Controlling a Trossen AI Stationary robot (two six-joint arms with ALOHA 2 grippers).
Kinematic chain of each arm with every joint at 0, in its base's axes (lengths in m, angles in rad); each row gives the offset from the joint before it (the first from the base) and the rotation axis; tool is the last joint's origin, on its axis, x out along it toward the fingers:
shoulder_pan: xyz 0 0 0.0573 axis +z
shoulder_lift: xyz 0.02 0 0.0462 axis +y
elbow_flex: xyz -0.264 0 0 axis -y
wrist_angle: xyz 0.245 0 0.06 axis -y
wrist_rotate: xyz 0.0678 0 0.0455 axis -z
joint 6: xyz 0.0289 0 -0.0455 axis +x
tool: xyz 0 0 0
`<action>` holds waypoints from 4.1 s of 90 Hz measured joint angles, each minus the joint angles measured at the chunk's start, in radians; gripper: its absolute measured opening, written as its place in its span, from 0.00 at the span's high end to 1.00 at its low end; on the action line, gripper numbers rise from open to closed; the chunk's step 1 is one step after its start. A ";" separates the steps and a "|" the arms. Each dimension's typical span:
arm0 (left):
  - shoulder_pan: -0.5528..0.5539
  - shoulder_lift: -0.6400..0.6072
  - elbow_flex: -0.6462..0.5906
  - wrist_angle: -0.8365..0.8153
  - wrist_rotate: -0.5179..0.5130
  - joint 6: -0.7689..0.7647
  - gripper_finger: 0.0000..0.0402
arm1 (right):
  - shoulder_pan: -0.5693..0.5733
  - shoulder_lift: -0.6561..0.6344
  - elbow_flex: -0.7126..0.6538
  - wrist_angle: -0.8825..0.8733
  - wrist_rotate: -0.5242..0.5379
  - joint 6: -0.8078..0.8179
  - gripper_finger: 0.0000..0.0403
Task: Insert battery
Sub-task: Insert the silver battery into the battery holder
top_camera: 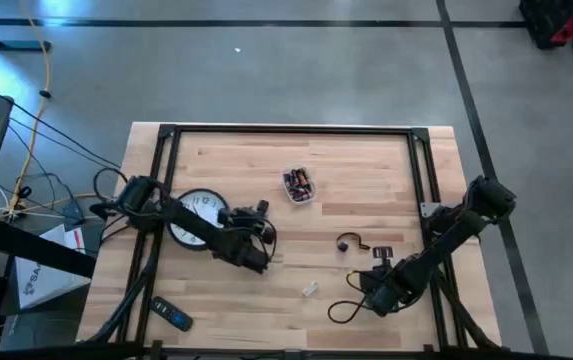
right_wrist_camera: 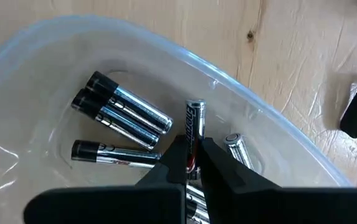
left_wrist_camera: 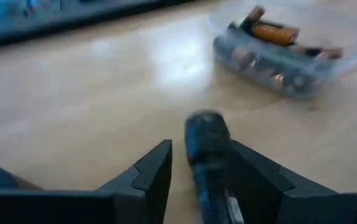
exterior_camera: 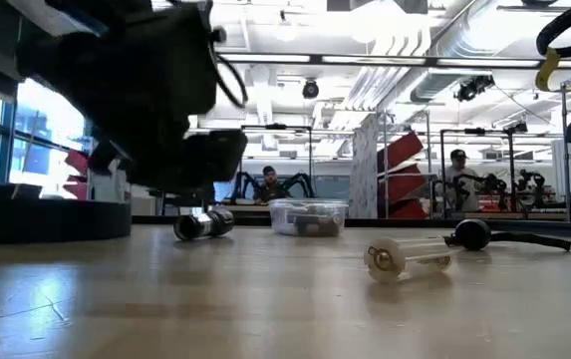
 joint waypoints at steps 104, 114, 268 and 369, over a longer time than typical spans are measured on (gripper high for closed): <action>-0.206 0.206 0.005 1.083 0.558 0.999 0.67 | -0.090 0.007 0.338 -0.066 0.039 -0.222 1.00; -0.206 0.218 0.005 1.113 0.561 1.007 0.67 | -0.140 0.042 0.337 0.002 0.033 -0.324 1.00; -0.070 0.178 0.004 0.919 0.364 1.031 0.67 | -0.494 0.190 0.337 0.065 -0.005 -0.624 1.00; -0.198 0.223 0.005 1.138 0.469 1.082 0.67 | -0.326 0.190 0.359 0.162 -0.117 -0.471 1.00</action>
